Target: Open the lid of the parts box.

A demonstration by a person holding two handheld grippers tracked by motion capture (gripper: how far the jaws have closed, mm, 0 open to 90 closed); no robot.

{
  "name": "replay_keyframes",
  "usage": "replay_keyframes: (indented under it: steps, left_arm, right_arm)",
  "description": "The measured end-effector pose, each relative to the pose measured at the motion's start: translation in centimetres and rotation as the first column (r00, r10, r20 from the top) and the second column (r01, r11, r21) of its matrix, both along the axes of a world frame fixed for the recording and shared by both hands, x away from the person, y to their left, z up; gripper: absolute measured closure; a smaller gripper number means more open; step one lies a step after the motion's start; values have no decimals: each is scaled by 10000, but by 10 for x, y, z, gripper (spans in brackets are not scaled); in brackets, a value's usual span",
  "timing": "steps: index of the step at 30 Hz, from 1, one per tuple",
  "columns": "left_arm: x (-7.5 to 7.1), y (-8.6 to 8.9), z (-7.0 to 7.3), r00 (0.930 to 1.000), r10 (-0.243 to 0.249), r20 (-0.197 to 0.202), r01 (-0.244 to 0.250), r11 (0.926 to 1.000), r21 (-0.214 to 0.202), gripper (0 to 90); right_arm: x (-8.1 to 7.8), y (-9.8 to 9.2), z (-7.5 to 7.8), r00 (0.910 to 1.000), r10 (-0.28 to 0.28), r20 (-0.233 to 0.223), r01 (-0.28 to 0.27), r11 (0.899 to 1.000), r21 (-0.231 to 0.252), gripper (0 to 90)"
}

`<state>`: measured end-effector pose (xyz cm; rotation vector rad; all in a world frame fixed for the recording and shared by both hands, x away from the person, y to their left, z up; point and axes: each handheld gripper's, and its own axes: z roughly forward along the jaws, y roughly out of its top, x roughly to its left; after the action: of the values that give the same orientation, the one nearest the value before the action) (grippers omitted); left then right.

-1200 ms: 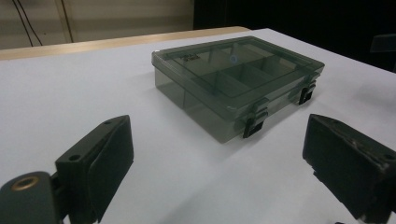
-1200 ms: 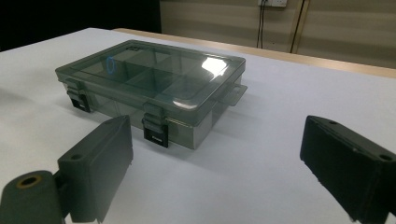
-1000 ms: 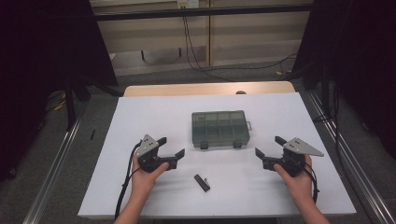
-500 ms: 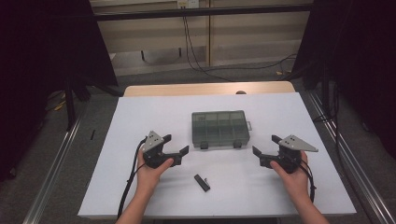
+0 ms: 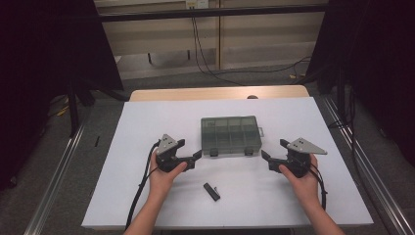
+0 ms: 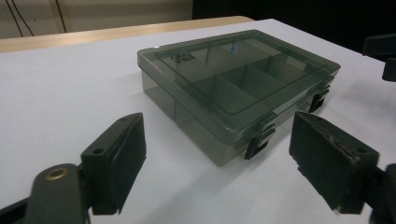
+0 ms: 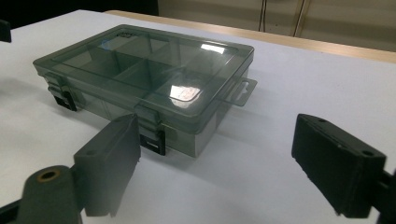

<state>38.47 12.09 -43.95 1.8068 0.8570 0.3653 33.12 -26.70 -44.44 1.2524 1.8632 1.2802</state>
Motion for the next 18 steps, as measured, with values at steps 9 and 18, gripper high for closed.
replay_keyframes:
  steps: [9,18]
  left_arm:
    - [5,-5,-1,9996,74,-270,-71,9999,115,391]
    - [11,-7,-2,9982,81,-594,-65,9996,270,580]
  right_arm:
    - [5,-1,-1,9993,-235,-290,237,9997,62,328]
    - [12,0,0,9985,-244,-498,237,9996,-146,590]
